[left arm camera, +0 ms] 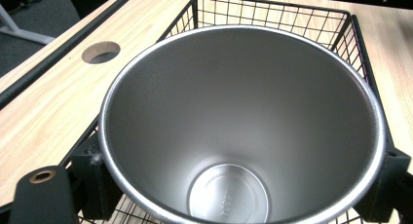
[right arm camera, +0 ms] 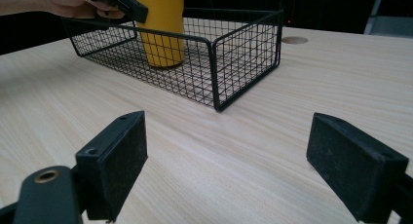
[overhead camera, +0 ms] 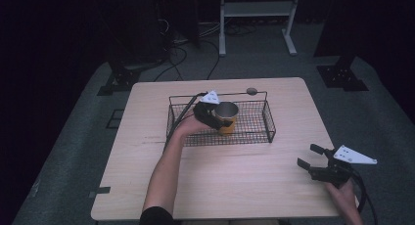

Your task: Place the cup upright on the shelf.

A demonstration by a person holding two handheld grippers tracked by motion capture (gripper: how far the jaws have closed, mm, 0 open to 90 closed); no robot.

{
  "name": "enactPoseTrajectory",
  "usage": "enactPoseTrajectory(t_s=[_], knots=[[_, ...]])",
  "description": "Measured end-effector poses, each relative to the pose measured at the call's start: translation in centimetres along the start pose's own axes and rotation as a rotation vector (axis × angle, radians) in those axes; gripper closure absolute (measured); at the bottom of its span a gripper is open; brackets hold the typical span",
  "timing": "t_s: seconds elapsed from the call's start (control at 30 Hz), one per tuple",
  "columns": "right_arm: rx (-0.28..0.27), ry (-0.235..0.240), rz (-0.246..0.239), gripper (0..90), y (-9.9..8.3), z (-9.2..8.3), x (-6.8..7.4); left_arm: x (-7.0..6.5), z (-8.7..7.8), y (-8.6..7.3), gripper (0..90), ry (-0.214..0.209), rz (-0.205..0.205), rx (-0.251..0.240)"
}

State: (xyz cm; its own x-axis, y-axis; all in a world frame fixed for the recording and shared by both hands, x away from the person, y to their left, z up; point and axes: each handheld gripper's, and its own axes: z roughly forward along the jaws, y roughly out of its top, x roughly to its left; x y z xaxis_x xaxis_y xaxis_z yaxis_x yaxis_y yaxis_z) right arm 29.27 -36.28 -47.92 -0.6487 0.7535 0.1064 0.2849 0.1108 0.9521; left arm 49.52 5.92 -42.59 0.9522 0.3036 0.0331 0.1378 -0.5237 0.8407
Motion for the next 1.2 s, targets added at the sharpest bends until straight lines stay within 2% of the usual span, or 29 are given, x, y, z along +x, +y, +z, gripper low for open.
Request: enactPoseTrajectory(t_s=[0.47, 0.73, 0.93, 0.97, 1.2], knots=[[0.002, 0.003, 0.001, 13.9, 0.0, 0.0, 0.0, -0.1, -0.4, 0.0, 7.2, 0.010, -0.005, 0.001], [0.002, 0.004, 0.001, 13.9, 0.0, 0.0, 0.0, -0.2, -0.6, 0.2, 2.3, 0.031, -0.004, -0.018], [0.002, 0.003, 0.002, 13.9, 0.0, 0.0, 0.0, -0.1, -1.2, 0.5, 2.2, 0.040, -0.007, -0.055], [0.002, 0.003, 0.002, 13.9, 0.0, 0.0, 0.0, -0.2, -1.3, 0.8, 2.2, 0.042, 0.002, -0.067], [0.003, 0.004, 0.001, 13.9, 0.0, 0.0, 0.0, -0.3, -1.4, 0.9, 2.0, 0.048, 0.008, -0.077]])
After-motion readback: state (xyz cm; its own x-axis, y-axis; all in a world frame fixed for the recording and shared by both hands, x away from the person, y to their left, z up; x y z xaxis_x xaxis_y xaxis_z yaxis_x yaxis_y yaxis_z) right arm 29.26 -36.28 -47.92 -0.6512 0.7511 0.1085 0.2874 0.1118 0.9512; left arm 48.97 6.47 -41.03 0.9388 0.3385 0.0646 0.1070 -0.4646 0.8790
